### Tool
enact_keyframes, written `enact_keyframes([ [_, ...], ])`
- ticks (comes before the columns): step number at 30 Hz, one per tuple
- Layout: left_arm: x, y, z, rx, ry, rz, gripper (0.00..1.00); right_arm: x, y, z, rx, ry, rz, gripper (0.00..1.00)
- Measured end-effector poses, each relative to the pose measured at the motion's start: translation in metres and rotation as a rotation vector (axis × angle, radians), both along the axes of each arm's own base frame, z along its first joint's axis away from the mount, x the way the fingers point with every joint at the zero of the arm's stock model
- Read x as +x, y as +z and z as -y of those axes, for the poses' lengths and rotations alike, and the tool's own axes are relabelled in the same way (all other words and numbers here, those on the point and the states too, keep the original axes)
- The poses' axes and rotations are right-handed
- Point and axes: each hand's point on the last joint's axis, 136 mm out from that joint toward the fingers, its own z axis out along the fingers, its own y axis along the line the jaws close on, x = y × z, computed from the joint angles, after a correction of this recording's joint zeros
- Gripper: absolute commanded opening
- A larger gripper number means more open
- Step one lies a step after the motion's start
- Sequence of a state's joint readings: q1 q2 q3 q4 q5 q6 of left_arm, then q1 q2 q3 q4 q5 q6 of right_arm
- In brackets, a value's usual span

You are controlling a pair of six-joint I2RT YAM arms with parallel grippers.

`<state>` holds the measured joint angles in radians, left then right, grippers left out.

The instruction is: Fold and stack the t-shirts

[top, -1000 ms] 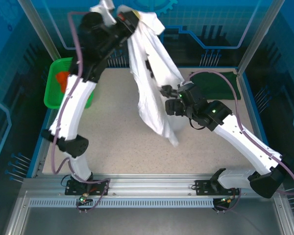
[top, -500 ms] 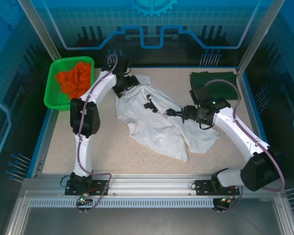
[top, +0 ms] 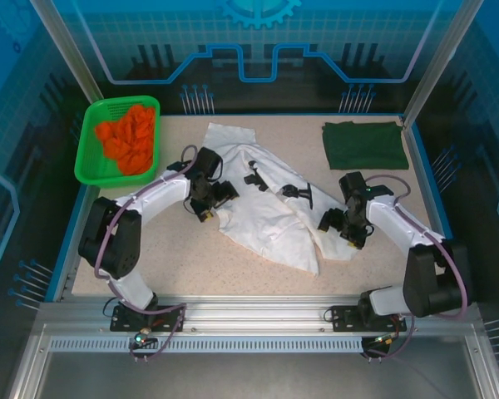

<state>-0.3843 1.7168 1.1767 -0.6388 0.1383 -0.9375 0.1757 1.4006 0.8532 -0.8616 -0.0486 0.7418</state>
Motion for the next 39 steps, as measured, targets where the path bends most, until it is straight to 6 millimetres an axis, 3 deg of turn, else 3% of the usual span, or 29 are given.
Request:
enact_keyframes([
  [4, 0.001, -0.023, 0.006, -0.008, -0.004, -0.03, 0.85, -0.011, -0.021, -0.007, 0.038, -0.009, -0.079, 0.84],
  [6, 0.007, -0.032, 0.014, -0.016, -0.011, -0.016, 0.79, -0.012, -0.025, -0.009, 0.051, -0.017, -0.085, 0.83],
  [7, 0.01, -0.038, 0.019, -0.02, -0.009, -0.016, 0.71, -0.012, -0.028, -0.01, 0.056, -0.022, -0.087, 0.8],
  [11, 0.023, -0.049, 0.027, -0.02, -0.002, 0.001, 0.14, -0.009, -0.04, -0.015, 0.077, -0.038, -0.123, 0.55],
  [13, 0.03, -0.054, 0.021, 0.012, 0.004, 0.023, 0.0, -0.007, -0.04, -0.018, 0.092, -0.043, -0.125, 0.4],
  [16, 0.04, -0.053, 0.009, 0.038, 0.013, 0.055, 0.0, 0.001, -0.04, -0.022, 0.113, -0.039, -0.106, 0.21],
  [20, 0.054, -0.051, -0.032, 0.09, 0.071, 0.073, 0.0, 0.024, -0.029, -0.028, 0.13, -0.014, -0.057, 0.07],
  [23, 0.059, -0.043, -0.073, 0.143, 0.126, 0.076, 0.0, 0.055, -0.001, -0.036, 0.144, 0.017, 0.034, 0.07],
  [28, 0.061, -0.013, -0.119, 0.191, 0.161, 0.119, 0.24, 0.101, 0.055, -0.047, 0.172, 0.056, 0.194, 0.05],
  [30, 0.062, -0.007, -0.123, 0.2, 0.139, 0.125, 0.37, 0.112, 0.072, -0.049, 0.183, 0.059, 0.234, 0.02],
  [32, 0.061, -0.003, -0.118, 0.191, 0.107, 0.134, 0.61, 0.12, 0.085, -0.052, 0.193, 0.062, 0.26, 0.02],
  [34, 0.054, 0.005, -0.108, 0.183, 0.073, 0.14, 0.76, 0.127, 0.094, -0.054, 0.197, 0.063, 0.274, 0.03],
  [36, 0.043, 0.02, -0.092, 0.174, 0.024, 0.17, 0.81, 0.133, 0.1, -0.054, 0.195, 0.059, 0.275, 0.04],
  [39, 0.016, 0.047, -0.063, 0.143, -0.074, 0.242, 0.81, 0.141, 0.107, -0.053, 0.18, 0.05, 0.276, 0.04],
])
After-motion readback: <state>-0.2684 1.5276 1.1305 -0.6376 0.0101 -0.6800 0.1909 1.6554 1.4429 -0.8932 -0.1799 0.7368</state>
